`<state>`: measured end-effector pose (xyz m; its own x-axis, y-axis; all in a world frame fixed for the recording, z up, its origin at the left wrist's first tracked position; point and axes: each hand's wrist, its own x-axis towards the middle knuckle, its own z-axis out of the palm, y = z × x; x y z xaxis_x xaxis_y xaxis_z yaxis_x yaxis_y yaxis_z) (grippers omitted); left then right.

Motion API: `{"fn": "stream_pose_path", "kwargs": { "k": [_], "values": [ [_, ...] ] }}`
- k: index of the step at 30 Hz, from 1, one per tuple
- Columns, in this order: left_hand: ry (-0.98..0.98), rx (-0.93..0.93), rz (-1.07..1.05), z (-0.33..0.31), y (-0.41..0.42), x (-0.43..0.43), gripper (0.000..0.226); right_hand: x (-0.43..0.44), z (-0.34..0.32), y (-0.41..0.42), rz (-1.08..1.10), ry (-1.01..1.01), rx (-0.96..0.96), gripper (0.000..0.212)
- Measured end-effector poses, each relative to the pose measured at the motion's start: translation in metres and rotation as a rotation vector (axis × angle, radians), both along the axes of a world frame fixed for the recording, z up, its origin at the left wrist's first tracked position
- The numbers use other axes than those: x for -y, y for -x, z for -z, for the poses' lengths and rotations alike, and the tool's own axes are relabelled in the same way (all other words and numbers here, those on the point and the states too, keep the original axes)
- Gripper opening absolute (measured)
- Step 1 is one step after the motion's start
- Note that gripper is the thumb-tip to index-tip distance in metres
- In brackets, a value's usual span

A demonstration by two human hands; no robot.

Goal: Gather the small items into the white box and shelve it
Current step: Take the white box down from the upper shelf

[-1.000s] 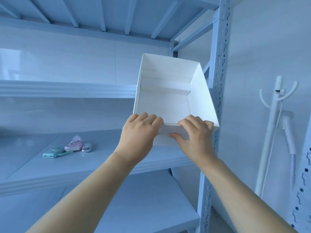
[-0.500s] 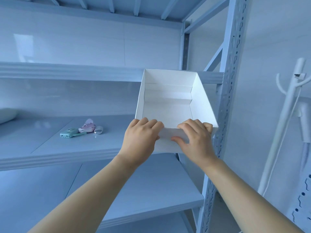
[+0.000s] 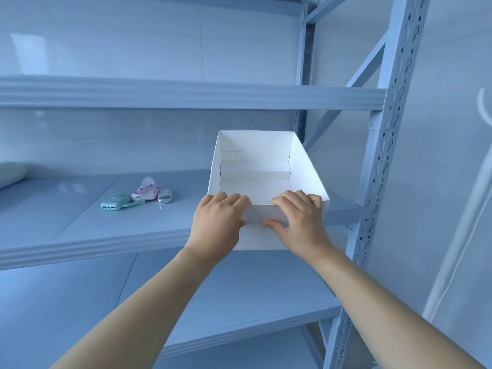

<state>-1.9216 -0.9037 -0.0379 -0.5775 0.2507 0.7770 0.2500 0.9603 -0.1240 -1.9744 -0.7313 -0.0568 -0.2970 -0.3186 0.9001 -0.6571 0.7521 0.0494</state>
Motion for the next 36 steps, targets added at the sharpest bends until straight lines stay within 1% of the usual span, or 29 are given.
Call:
{"fn": "stream_pose_path", "kwargs": {
  "k": [9,13,18,21,23,25,28,30,33,36],
  "values": [
    [-0.023,0.072,-0.064,0.021,0.085,0.022,0.035,0.023,0.016,0.091,-0.041,-0.033,0.045,0.038],
    [-0.012,0.087,-0.111,0.019,0.133,0.033,0.033,0.035,0.015,0.145,-0.099,-0.021,0.075,0.04],
    [0.006,0.162,-0.188,0.012,0.186,0.047,0.031,0.051,0.011,0.205,-0.167,-0.034,0.107,0.044],
    [-0.014,0.218,-0.158,0.008,0.207,0.057,0.036,0.056,0.01,0.232,-0.226,-0.057,0.12,0.047],
    [0.01,0.213,-0.11,0.007,0.214,0.063,0.04,0.055,0.012,0.246,-0.271,-0.076,0.095,0.047],
    [0.093,0.162,-0.095,0.01,0.219,0.068,0.046,0.054,0.015,0.257,-0.281,-0.118,0.03,0.047],
    [0.182,0.037,-0.134,0.021,0.227,0.072,0.054,0.055,0.02,0.269,-0.249,-0.18,-0.081,0.053],
    [0.172,-0.046,-0.185,0.03,0.235,0.072,0.06,0.057,0.023,0.276,-0.245,-0.186,-0.123,0.055],
    [0.116,-0.196,-0.23,0.041,0.25,0.068,0.061,0.06,0.029,0.287,-0.255,-0.197,-0.155,0.059],
    [0.127,-0.314,-0.245,0.046,0.263,0.067,0.061,0.054,0.031,0.299,-0.268,-0.249,-0.185,0.06]
  ]
}}
